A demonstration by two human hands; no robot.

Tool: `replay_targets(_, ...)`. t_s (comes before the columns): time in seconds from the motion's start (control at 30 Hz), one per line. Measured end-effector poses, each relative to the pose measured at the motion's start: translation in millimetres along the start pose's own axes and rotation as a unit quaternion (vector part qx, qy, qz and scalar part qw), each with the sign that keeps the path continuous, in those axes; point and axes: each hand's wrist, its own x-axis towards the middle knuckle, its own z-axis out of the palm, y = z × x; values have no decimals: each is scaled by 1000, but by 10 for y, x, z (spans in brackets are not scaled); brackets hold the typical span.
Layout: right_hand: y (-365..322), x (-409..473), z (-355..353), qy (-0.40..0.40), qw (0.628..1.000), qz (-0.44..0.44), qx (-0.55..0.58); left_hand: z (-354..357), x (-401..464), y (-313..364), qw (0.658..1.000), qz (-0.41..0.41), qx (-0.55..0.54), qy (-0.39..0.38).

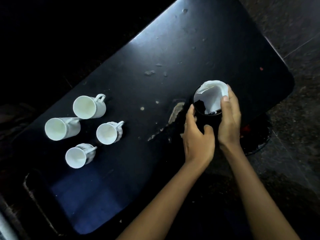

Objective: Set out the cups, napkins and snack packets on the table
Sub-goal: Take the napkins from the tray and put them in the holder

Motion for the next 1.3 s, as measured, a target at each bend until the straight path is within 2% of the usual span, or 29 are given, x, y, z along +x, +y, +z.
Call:
replay_targets(0.2, 5, -60, 159, -42, 998, -3, 51, -178, 82, 23, 999, 5, -33, 43)
replay_targets(0.6, -149, -267, 1092, -138, 989, 34, 47, -978, 454, 69, 978, 13, -95, 183)
replay_targets(0.9, -279, -318, 1511, -176, 982, 36, 55, -1415, 686, 29, 975, 26, -128, 181)
replay_targets(1.3, -266, -341, 1622, -198, 980, 18, 30, -1602, 812, 8, 976, 39, -138, 166)
